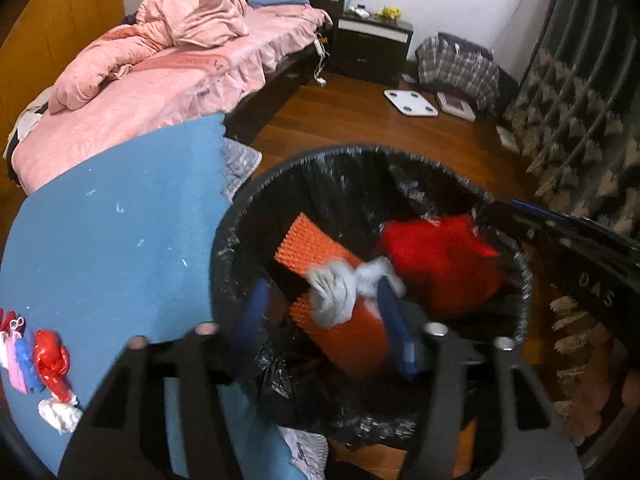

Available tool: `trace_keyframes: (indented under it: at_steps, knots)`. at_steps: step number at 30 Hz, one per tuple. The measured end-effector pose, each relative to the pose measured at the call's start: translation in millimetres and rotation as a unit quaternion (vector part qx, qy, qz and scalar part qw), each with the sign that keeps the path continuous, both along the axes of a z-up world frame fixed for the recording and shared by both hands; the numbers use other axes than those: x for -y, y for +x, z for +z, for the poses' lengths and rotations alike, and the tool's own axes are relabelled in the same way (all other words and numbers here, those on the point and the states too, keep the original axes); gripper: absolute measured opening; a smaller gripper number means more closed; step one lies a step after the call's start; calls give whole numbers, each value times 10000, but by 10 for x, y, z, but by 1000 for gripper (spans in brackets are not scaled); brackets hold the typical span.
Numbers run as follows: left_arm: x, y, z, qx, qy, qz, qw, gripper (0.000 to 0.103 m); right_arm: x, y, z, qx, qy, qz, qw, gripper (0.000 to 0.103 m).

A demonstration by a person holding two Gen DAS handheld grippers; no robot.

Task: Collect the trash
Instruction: 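Open both tools to drop the socks and red cloth into the bin, then withdraw both tools from the bin back over the table, then grasp the white plastic bag with the right tool while the left tool grasps the pink bag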

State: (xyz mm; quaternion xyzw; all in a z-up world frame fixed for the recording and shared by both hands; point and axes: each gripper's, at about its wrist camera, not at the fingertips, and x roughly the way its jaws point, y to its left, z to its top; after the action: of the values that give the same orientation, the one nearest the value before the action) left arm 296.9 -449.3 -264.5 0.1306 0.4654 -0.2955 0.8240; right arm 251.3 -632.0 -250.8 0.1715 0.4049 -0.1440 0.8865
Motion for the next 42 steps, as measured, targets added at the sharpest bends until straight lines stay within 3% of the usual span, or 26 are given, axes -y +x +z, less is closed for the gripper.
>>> trace_keyframes:
  at_steps: [5, 8, 13, 20, 31, 36, 42]
  knots:
    - [-239, -34, -79, 59, 148, 49, 9999, 58, -41, -199, -173, -65, 132, -173, 9997, 33]
    - [-519, -74, -58, 125, 227, 220, 9994, 65, -126, -335, -216, -71, 249, -262, 9993, 33]
    - [-1097, -140, 52, 254, 324, 528, 9978, 68, -517, -498, -115, 43, 184, -182, 9997, 33]
    - [-2237, -140, 258, 429, 390, 1320, 9896, 69, -1444, -457, 66, 230, 180, 463, 9985, 33]
    - [-3979, -206, 489, 762, 446, 2567, 9624, 69, -3034, -100, 138, 361, 47, 1616, 9862, 33]
    - [-4311, -273, 531, 980, 445, 2739, 9557, 69, -3543, 114, 96, 426, -67, 1866, 9815, 33]
    - [-4465, -307, 460, 1082, 305, 2730, 9554, 69, -3921, 328, -47, 429, -199, 2025, 9781, 33]
